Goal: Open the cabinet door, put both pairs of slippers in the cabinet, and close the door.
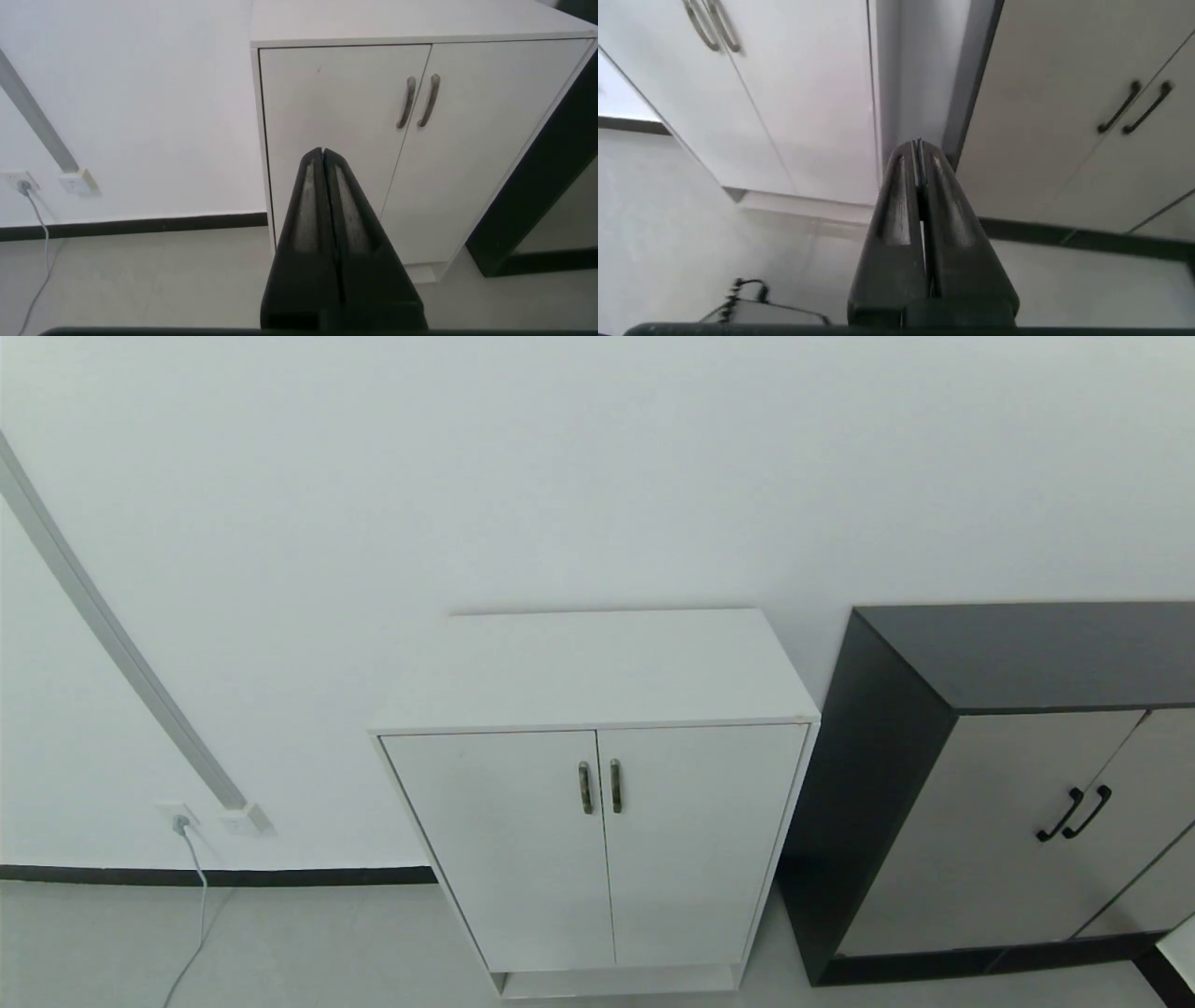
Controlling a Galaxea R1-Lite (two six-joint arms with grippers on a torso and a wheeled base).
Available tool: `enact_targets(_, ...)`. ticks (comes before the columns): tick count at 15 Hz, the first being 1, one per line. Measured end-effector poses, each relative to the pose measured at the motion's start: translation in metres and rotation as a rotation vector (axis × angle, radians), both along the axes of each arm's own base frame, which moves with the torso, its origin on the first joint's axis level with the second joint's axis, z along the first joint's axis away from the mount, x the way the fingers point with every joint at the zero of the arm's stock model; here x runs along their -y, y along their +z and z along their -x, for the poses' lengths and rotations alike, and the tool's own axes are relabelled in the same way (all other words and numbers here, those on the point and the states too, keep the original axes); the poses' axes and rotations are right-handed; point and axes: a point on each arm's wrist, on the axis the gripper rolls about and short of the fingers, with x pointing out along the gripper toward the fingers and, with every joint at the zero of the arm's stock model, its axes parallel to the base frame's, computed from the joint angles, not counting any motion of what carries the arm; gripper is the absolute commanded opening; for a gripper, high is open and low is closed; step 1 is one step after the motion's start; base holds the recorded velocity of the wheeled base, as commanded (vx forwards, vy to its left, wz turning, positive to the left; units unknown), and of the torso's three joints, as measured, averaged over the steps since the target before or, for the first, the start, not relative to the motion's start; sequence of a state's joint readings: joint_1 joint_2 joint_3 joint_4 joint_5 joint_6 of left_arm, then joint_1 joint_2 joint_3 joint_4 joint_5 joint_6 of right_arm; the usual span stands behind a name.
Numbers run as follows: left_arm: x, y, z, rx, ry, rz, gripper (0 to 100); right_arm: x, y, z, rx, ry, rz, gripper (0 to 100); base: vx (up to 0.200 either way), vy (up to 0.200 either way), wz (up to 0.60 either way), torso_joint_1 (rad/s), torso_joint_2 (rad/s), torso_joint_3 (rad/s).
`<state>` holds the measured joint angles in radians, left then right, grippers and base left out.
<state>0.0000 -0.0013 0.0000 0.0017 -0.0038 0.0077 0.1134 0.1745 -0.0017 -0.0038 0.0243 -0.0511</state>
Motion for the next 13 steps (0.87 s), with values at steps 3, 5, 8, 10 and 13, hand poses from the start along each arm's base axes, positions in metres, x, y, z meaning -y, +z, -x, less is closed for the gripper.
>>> enact_targets(3,0.000,0.000,0.000,0.000,0.000,0.000,0,0.001,-0.001,0.005,0.049,-0.084,-0.059,0,0.000,0.000,0.00,0.000,0.00,0.000)
enact_targets(5,0.000,0.000,0.000,0.000,0.000,0.000,0,0.000,-0.002,0.007,0.086,-0.117,-0.064,0,0.000,0.000,0.00,0.000,0.00,0.000)
enact_targets(8,0.000,0.000,0.000,0.000,0.001,-0.001,0,0.000,-0.003,0.012,0.141,-0.152,-0.057,0,0.000,0.000,0.00,0.000,0.00,0.000)
enact_targets(10,0.000,0.000,0.000,0.000,0.002,-0.001,0,0.000,-0.003,0.013,0.157,-0.160,-0.058,0,0.000,0.000,0.00,0.000,0.00,0.000)
enact_targets(13,0.000,0.000,0.000,0.000,0.002,-0.002,0,0.000,-0.004,0.013,0.168,-0.163,-0.060,0,0.000,0.000,0.00,0.000,0.00,0.000)
